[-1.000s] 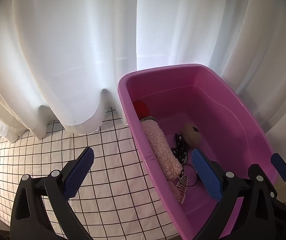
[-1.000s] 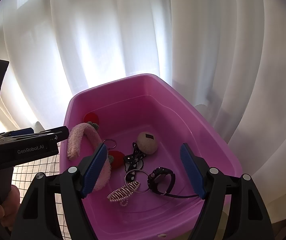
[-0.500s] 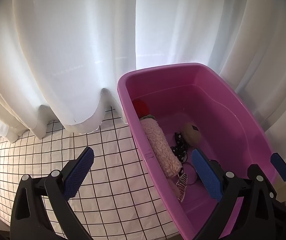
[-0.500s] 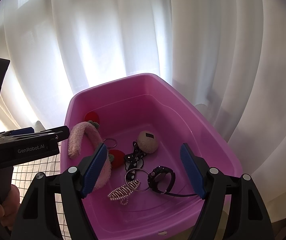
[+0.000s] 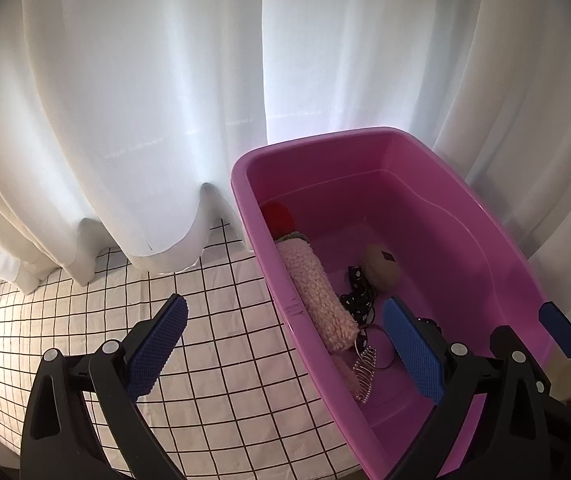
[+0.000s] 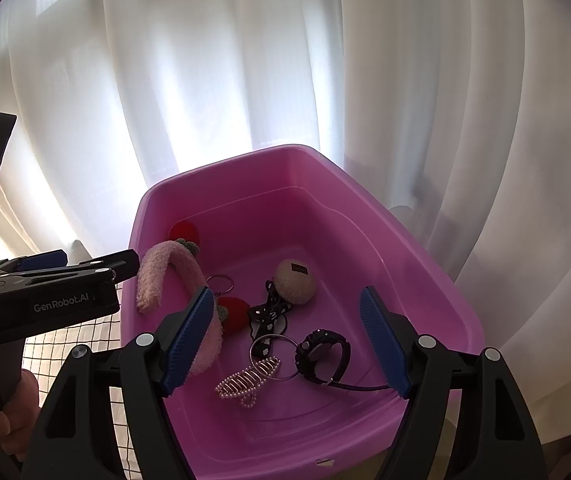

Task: Organize jewelry

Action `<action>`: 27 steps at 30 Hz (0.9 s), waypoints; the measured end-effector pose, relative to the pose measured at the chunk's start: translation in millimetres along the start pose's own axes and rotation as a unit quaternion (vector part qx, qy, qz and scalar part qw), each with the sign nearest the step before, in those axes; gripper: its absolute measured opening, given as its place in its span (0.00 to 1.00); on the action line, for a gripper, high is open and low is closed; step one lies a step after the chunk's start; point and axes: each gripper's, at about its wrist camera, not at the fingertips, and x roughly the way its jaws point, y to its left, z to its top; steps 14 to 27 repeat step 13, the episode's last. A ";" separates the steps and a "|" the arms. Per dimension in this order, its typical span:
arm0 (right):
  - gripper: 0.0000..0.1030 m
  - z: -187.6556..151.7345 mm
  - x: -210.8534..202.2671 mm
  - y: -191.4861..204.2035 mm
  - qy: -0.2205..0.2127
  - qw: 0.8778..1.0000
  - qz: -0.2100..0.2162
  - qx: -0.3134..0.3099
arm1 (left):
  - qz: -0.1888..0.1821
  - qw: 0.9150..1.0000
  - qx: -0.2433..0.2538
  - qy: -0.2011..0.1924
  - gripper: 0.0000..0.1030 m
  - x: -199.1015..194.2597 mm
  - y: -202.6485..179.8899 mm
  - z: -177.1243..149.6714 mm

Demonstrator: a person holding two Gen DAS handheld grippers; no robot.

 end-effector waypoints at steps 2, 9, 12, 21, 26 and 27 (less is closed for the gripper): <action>0.70 0.1 0.1 -0.1 0.000 1.000 0.000 -0.001 | -0.002 1.000 0.001 -0.002 0.94 -1.3 0.4 -0.1; 0.70 -1.1 -1.1 1.2 0.001 1.000 0.001 -0.001 | 0.003 1.000 -0.008 0.003 0.94 0.0 2.7 1.0; 0.70 -0.9 -1.0 2.0 0.001 1.000 0.000 0.000 | 0.002 1.000 -0.011 0.006 0.94 1.1 5.7 0.4; 0.70 -0.8 -0.8 1.8 0.001 1.000 0.000 0.000 | 0.002 1.000 -0.011 0.007 0.94 1.2 5.7 0.2; 0.70 -0.8 -0.8 1.8 0.001 1.000 0.000 0.000 | 0.002 1.000 -0.011 0.007 0.94 1.2 5.7 0.2; 0.70 -0.8 -0.8 1.8 0.001 1.000 0.000 0.000 | 0.002 1.000 -0.011 0.007 0.94 1.2 5.7 0.2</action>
